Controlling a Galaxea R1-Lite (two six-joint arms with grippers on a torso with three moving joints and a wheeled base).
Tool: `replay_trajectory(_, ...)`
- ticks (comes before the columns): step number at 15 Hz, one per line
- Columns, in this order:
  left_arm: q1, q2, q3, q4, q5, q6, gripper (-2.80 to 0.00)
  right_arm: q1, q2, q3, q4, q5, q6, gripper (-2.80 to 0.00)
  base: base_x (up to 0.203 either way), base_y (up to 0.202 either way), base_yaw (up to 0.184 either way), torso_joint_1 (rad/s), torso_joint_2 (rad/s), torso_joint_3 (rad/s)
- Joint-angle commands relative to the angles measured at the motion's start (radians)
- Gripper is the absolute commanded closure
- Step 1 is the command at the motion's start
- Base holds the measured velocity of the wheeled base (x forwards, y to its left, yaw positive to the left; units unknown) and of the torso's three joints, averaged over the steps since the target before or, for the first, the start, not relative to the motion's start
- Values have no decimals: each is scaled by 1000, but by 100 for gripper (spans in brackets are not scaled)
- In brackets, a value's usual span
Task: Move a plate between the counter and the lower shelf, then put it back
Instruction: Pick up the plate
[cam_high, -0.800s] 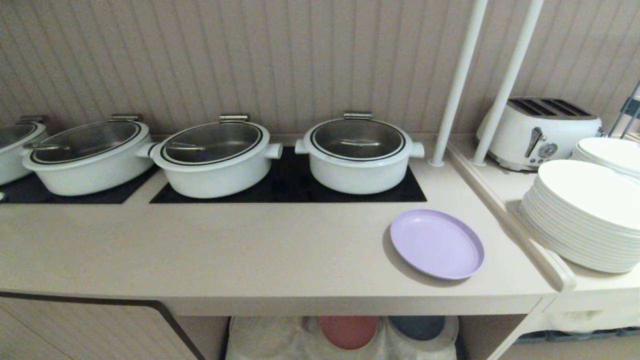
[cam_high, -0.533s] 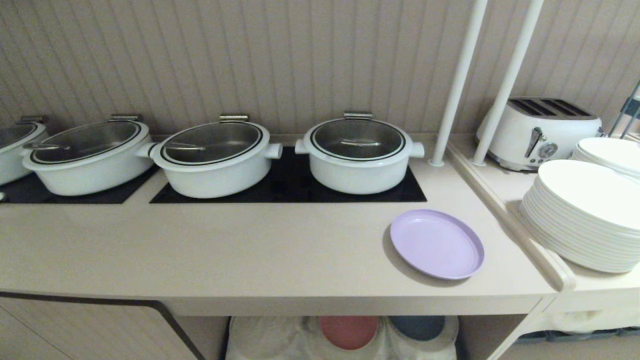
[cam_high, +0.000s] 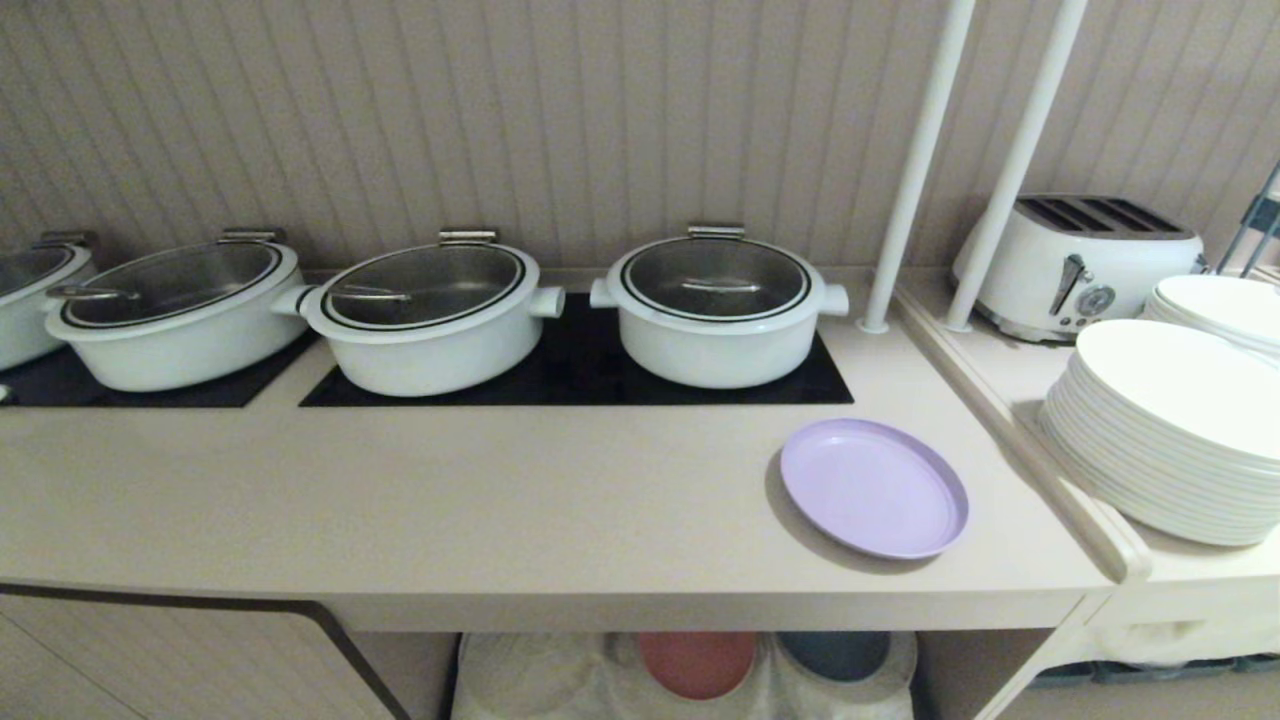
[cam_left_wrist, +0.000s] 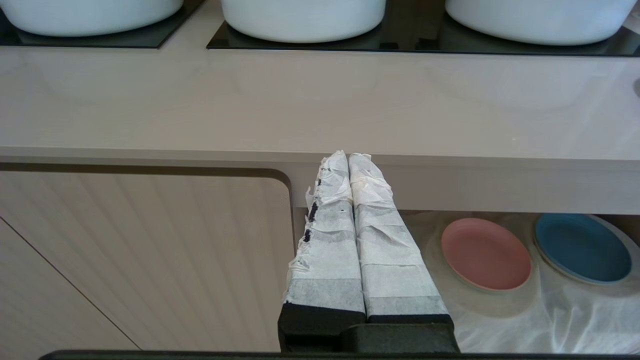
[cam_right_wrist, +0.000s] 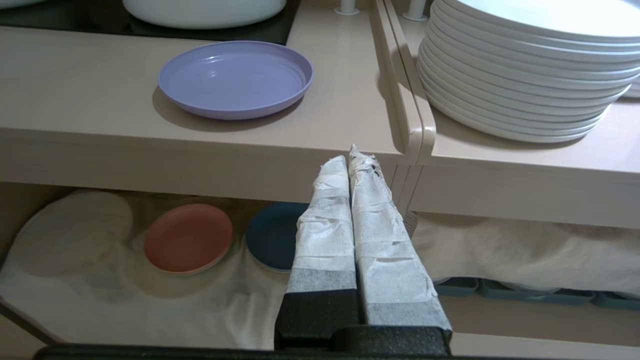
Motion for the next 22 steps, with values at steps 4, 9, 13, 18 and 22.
replay_trajectory(4,0,1,0,-1,0,0,0,0,1,0,0,1,9,0,0,0,0,0,0,0)
replay_trajectory(9,0,1,0,-2,0,0,0,0,1,0,0,-1,7,0,0,0,0,0,0,0)
replay_trajectory(13,0,1,0,-1,0,0,0,1,12,-103,58,35,9,0,0,0,0,0,0,0)
replay_trajectory(18,0,1,0,-1,0,0,0,2,264,-318,167,107,13,0,0,0,0,0,0,0)
replay_trajectory(22,0,1,0,-1,0,0,0,-22,649,-526,174,147,13,0,0,0,0,0,0,0)
